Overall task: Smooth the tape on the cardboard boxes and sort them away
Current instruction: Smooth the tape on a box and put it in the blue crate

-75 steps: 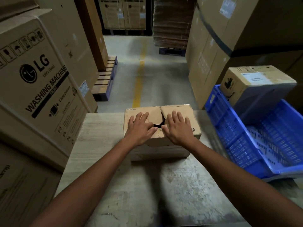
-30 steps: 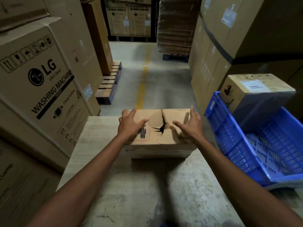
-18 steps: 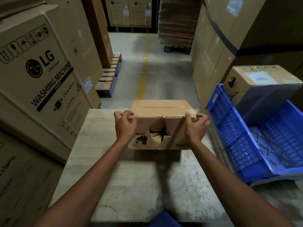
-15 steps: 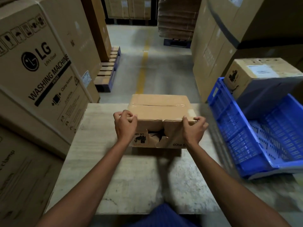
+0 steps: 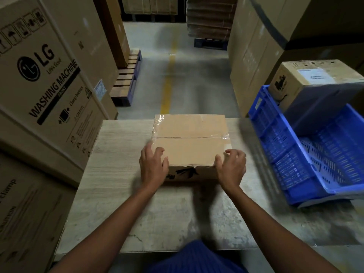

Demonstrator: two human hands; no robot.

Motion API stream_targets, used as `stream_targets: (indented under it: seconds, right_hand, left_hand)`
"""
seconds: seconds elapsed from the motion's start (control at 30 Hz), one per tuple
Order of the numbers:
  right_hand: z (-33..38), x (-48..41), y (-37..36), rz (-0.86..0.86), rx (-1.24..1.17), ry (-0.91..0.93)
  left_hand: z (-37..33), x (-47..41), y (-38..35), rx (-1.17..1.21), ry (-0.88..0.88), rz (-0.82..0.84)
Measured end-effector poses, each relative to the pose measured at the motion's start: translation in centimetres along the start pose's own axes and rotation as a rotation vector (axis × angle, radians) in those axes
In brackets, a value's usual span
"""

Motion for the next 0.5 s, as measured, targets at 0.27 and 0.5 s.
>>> stream_targets:
  seconds: [0.27,0.5]
  right_hand:
    - [5.9,4.8,-3.8,0.207,0.042,0.683]
    - [8.6,0.9,-5.5,0.289,0.314,0.696]
  left_hand:
    - [-2.7,1.5,-4.1,-0.145,-0.336,0.184]
    - [-5.0,-2.6,-5.2,-0.265,-0.438,0.322]
Point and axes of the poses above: each hand's wrist, its own x-axis away from the middle knuckle, its own y-axis out of the back of the hand, z = x × y, the point moved 10 cm from there along -x, towards the middle knuckle, and after that the axes turned 10 degrees about -z, right-handed, at the moved point
